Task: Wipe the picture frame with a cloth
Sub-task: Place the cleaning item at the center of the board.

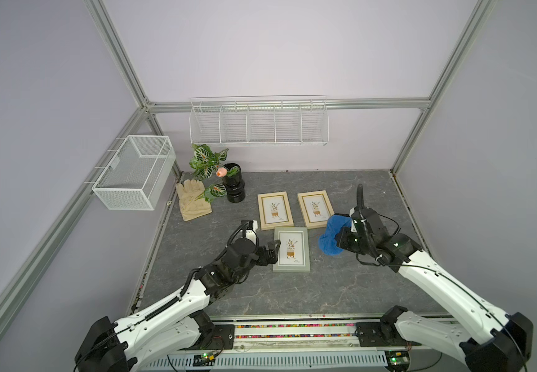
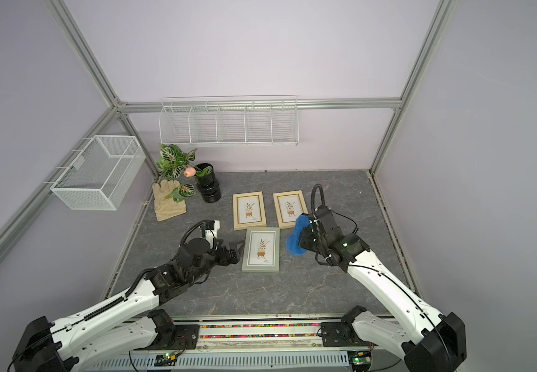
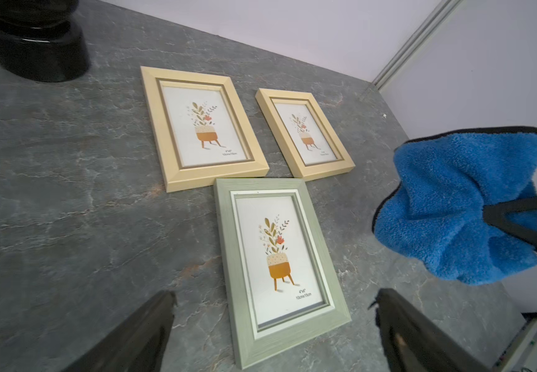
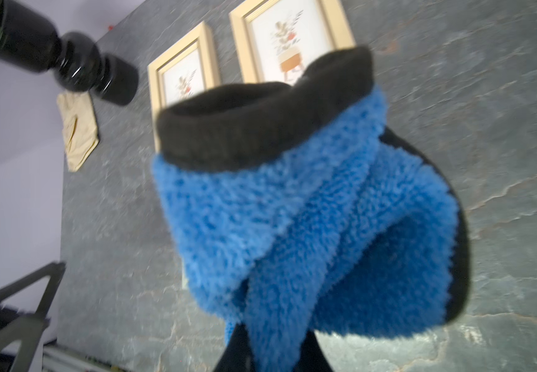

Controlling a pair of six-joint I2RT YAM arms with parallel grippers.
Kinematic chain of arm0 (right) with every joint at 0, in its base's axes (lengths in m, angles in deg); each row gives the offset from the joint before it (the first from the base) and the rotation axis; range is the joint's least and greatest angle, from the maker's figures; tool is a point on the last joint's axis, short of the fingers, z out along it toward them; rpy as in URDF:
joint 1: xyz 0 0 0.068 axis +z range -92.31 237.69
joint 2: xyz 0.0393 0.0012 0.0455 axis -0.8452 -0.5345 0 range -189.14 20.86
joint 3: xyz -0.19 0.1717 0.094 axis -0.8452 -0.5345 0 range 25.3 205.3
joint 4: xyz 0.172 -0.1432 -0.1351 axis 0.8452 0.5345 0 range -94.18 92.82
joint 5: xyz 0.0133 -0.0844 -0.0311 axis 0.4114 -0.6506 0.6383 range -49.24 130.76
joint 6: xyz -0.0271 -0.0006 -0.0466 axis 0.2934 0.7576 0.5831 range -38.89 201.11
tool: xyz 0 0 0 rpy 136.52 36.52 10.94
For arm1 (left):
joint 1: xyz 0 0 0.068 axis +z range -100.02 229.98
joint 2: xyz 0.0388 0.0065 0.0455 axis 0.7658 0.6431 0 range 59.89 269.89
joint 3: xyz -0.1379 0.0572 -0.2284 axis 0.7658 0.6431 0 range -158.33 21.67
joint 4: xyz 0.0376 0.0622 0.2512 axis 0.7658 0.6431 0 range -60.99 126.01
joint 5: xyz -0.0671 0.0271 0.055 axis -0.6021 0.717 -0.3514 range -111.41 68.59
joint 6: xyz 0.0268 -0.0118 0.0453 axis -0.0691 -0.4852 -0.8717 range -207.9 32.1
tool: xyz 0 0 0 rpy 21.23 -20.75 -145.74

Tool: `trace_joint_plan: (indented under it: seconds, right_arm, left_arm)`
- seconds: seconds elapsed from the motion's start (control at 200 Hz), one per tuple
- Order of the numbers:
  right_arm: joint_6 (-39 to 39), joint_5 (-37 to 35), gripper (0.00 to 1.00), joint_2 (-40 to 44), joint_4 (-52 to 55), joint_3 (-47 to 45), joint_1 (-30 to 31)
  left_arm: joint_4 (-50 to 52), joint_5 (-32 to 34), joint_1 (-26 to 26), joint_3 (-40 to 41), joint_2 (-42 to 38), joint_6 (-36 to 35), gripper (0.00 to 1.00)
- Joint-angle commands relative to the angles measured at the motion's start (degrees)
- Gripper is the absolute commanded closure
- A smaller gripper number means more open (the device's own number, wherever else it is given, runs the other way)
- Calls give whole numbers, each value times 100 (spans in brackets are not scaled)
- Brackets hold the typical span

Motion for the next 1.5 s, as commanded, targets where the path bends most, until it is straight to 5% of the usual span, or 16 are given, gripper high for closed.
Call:
trace_joint_plan:
  seconds: [0.0, 0.46, 0.52, 0.7, 0.825, 1.189, 1.494]
  right_arm:
    - [38, 222, 91, -226, -223, 21, -207]
    - [-844, 610, 84, -427, -1292, -1696, -324]
    - [-906, 509, 76, -365, -1116, -1860, -323]
    - [-839, -37, 21, -225, -228, -1880, -323]
    - [-671, -350, 2, 67, 137, -1791, -324]
    - [247, -594, 11, 456, 1207, -1178, -326]
    - [1204, -570, 11, 566, 1447, -339, -353]
  left_arm:
    - [314, 370, 104, 29, -16, 195, 0]
    - [469, 799, 298, 271, -315, 406, 0]
    - [452, 847, 323, 289, -325, 389, 0]
    - [481, 1106, 396, 246, -233, 409, 0]
    - [510, 1254, 533, 170, -133, 451, 0]
    - [2085, 2875, 1173, -602, 419, 1008, 0]
    - [2138, 3291, 1817, -911, 938, 1049, 0]
